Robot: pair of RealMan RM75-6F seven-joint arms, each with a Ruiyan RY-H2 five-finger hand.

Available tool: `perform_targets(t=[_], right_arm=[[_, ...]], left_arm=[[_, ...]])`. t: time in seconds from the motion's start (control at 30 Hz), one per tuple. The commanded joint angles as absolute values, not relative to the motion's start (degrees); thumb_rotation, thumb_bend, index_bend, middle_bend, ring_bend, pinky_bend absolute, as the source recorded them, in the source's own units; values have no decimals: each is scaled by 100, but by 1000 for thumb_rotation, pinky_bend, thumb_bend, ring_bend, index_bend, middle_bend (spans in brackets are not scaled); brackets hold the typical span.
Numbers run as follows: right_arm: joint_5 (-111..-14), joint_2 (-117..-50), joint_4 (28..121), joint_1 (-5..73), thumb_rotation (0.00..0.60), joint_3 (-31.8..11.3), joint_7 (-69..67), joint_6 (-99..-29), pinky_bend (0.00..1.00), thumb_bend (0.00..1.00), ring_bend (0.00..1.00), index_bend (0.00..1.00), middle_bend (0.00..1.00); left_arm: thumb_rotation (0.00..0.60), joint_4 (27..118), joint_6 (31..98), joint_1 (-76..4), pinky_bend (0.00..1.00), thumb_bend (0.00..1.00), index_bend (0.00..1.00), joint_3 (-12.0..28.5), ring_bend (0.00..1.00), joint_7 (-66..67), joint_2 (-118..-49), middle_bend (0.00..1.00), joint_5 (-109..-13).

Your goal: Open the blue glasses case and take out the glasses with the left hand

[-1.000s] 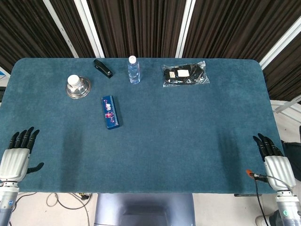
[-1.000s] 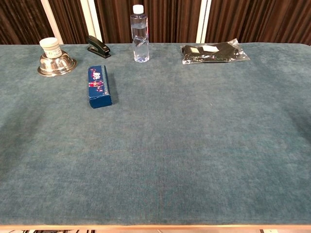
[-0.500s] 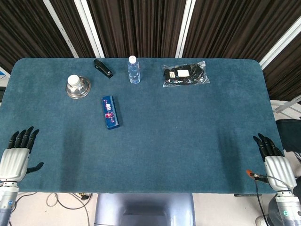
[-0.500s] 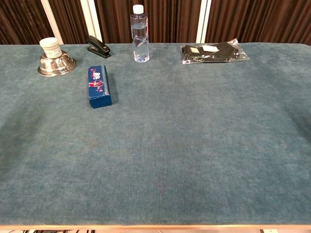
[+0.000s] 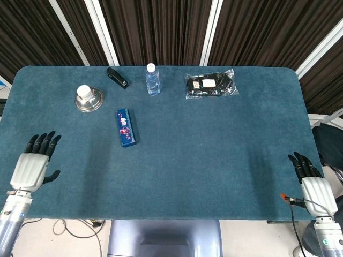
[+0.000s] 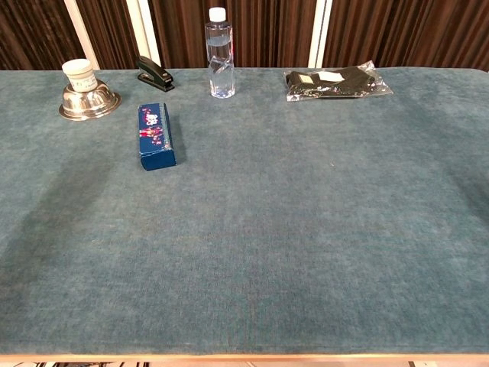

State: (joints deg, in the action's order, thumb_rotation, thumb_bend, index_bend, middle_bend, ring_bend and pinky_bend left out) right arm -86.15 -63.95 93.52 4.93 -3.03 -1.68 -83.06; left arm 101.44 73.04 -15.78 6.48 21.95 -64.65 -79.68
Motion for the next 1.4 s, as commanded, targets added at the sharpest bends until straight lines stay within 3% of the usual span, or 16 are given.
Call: perform_targets(t=[0.03, 0.3, 0.5, 0.77, 1.4], right_arm=[[-8607, -6395, 9351, 496, 600, -306, -176, -8298, 225, 24, 0, 0, 0], [-8567, -6389, 9366, 503, 600, -315, -205, -8269, 225, 24, 0, 0, 0], [-8500, -6380, 9358, 513, 600, -332, -267, -8218, 225, 24, 0, 0, 0], [-8469, -6350, 9379, 525, 600, -341, -363, -8176, 225, 25, 0, 0, 0], [-8426, -6341, 9371, 515, 600, -350, -384, -8175, 225, 25, 0, 0, 0]], left_arm=[[600, 10299, 6465, -2216, 81, 256, 0, 1008, 0, 2380, -6247, 0, -7518], [600, 9829, 4542, -3633, 98, 300, 0, 1353, 0, 2929, -6206, 0, -6529], [600, 9143, 3663, -4527, 105, 372, 0, 1375, 0, 3277, -6574, 0, -5959], [600, 7925, 2801, -5565, 116, 382, 0, 1118, 0, 3532, -7298, 0, -5158], [600, 6253, 2174, -6646, 116, 385, 0, 491, 0, 3137, -8520, 0, -4625]])
